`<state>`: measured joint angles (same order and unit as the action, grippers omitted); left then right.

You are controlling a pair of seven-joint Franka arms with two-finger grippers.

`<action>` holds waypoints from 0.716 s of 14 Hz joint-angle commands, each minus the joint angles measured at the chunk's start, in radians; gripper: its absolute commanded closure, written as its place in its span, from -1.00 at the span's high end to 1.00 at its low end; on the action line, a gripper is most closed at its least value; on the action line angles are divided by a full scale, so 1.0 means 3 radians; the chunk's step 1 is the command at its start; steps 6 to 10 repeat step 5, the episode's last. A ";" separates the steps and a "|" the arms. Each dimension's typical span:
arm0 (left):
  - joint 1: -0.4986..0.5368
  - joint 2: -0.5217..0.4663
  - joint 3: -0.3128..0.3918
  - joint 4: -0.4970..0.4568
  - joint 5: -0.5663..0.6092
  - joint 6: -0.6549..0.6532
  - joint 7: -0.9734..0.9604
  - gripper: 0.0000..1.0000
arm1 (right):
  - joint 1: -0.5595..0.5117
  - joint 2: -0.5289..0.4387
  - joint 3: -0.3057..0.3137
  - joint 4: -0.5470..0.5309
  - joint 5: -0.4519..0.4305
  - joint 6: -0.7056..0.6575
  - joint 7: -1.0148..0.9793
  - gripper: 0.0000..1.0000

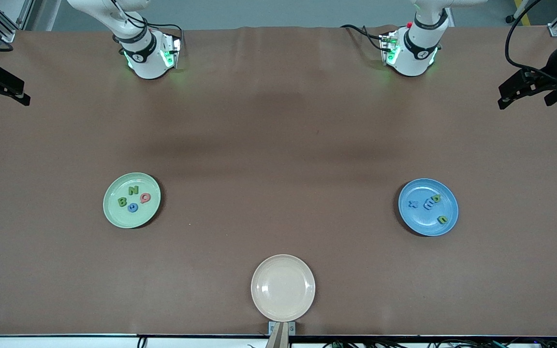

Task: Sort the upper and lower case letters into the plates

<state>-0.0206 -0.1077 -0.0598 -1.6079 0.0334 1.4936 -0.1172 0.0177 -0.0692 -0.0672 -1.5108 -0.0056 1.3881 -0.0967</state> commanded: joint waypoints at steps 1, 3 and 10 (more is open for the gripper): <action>0.0043 -0.0004 -0.0031 0.0052 -0.0035 0.0032 0.0048 1.00 | 0.0013 -0.0107 -0.0001 -0.0108 0.0013 0.0026 0.0036 1.00; 0.0043 0.0011 -0.0026 0.0062 -0.0040 0.0032 0.0053 1.00 | 0.0002 -0.0112 -0.0001 -0.0093 0.0034 0.0021 0.0036 1.00; 0.0043 0.0011 -0.0031 0.0057 -0.0040 0.0017 0.0053 1.00 | -0.0008 -0.0112 -0.0006 -0.0083 0.0034 0.0021 0.0036 1.00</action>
